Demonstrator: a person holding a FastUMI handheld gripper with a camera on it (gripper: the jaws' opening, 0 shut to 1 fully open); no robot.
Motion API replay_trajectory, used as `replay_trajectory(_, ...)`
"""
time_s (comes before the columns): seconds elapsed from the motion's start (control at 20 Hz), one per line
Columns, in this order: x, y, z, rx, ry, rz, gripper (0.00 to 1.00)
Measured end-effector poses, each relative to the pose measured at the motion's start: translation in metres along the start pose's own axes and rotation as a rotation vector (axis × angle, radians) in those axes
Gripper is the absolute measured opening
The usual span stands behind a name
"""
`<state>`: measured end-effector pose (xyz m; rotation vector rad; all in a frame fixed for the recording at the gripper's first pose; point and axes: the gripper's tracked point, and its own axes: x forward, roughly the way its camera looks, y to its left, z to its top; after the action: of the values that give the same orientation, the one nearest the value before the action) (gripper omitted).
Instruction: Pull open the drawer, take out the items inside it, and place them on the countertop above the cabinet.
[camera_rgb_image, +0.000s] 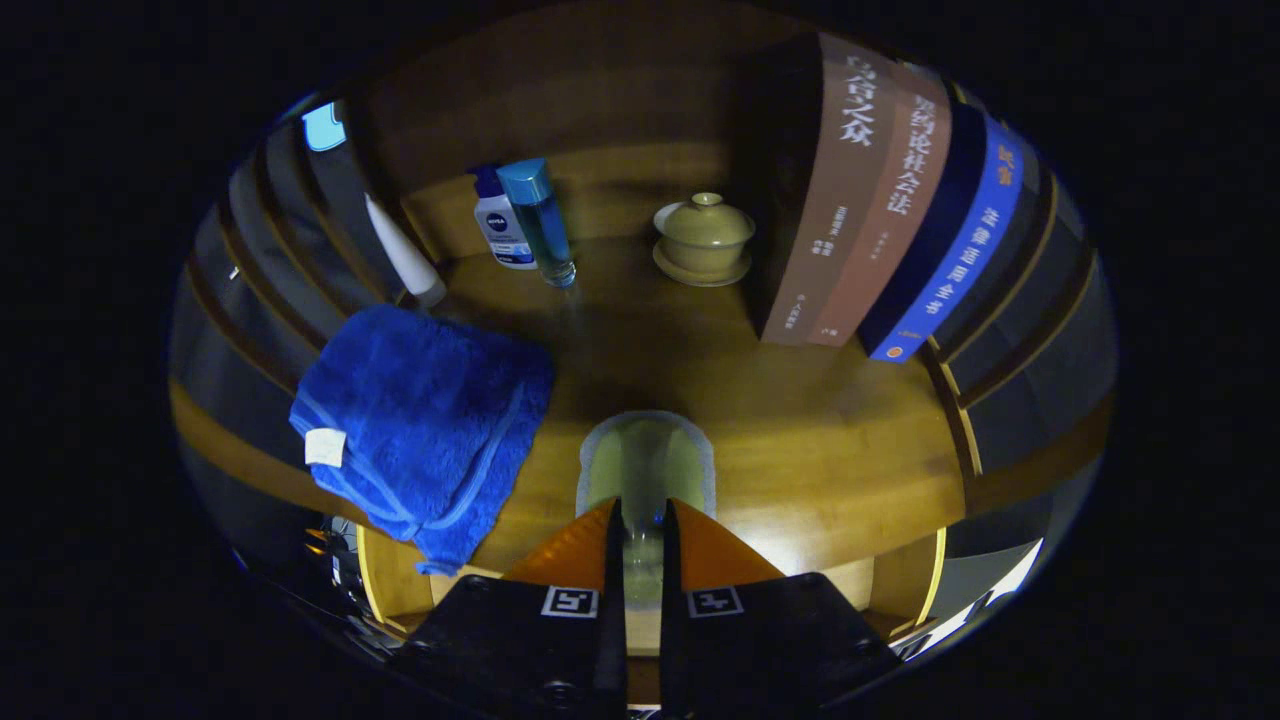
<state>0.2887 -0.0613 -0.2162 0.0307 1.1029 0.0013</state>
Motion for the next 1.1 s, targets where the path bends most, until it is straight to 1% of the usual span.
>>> replay_trajectory(0.2,0.015,-0.005,0.017,-0.004,0.002,-0.016,0.17)
replay_trajectory(0.35,0.013,-0.002,0.019,-0.003,-0.001,-0.01,0.17)
replay_trajectory(0.4,0.018,-0.002,0.018,-0.002,-0.004,-0.005,0.19)
replay_trajectory(0.55,0.012,0.003,0.017,0.015,-0.022,0.017,0.26)
replay_trajectory(0.65,0.01,0.001,0.012,0.026,-0.033,0.012,0.55)
replay_trajectory(0.7,0.006,0.001,0.018,0.025,-0.049,0.011,0.7)
replay_trajectory(0.8,0.003,0.005,0.012,0.013,-0.08,0.022,1.0)
replay_trajectory(1.0,-0.012,0.007,0.014,0.003,-0.166,0.032,1.0)
replay_trajectory(1.1,-0.025,0.008,0.019,-0.006,-0.234,0.045,1.0)
